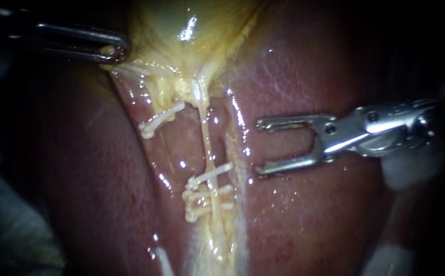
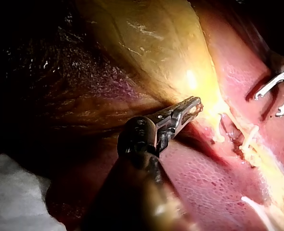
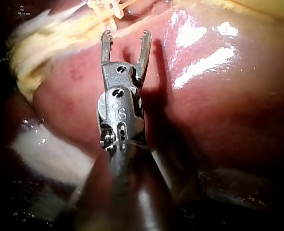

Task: Going back first clip right tube

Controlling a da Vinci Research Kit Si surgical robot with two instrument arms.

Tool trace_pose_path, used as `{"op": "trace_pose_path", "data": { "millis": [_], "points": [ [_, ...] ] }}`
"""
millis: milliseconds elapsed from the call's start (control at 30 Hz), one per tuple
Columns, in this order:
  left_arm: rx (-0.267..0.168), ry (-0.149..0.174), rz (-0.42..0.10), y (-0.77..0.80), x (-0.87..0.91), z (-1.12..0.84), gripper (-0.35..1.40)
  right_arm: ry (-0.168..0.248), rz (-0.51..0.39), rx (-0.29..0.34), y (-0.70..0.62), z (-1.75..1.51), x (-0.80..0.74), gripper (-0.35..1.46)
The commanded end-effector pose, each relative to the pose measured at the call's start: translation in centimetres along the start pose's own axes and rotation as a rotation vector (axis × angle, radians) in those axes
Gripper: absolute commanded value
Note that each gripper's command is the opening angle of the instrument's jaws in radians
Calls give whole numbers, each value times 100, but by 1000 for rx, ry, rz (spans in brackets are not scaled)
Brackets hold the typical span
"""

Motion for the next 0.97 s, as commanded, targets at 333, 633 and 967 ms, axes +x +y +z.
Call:
{"op": "trace_pose_path", "data": {
  "millis": [333, 633, 967],
  "points": [
    [5, 3, 5, -10, -7, 13, -35, 1, -3, 3, 2, -8, 6, 50],
    [-14, -26, 10, -25, -27, 62, -35, 1, -3, 6, 2, -7, 6, 50],
    [-22, -30, 10, -25, -26, 56, -35, 3, -3, 28, -2, -1, 8, 50]
  ]
}}
